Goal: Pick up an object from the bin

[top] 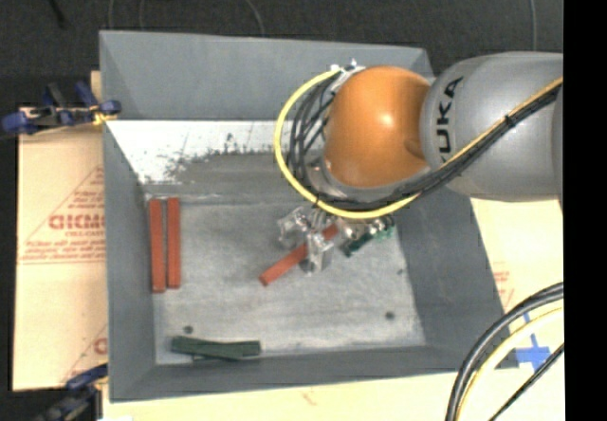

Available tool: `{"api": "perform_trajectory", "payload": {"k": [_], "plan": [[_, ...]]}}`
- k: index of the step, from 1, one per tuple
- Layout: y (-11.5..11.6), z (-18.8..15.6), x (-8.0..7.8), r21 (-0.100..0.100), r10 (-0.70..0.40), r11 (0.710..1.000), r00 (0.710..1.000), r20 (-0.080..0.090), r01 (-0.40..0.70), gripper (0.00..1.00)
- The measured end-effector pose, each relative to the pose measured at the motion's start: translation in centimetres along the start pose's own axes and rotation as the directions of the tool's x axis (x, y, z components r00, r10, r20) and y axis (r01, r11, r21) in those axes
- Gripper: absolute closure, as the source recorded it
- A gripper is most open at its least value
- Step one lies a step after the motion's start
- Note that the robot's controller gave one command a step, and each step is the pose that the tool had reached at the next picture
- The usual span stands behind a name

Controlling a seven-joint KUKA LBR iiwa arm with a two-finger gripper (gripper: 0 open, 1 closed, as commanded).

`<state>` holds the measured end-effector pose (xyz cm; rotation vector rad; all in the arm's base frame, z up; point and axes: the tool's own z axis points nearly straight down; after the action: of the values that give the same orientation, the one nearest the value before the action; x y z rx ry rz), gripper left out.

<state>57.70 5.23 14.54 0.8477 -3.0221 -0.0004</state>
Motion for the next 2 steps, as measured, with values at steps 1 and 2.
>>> {"api": "perform_trajectory", "payload": {"k": [1,2], "plan": [[-0.11,-1.76,-0.16,0.004,0.001,1.0,1.0,0.008,-0.001,1.0],[-0.16,-2.64,-0.21,0.005,0.002,1.0,1.0,0.01,-0.002,1.0]]}}
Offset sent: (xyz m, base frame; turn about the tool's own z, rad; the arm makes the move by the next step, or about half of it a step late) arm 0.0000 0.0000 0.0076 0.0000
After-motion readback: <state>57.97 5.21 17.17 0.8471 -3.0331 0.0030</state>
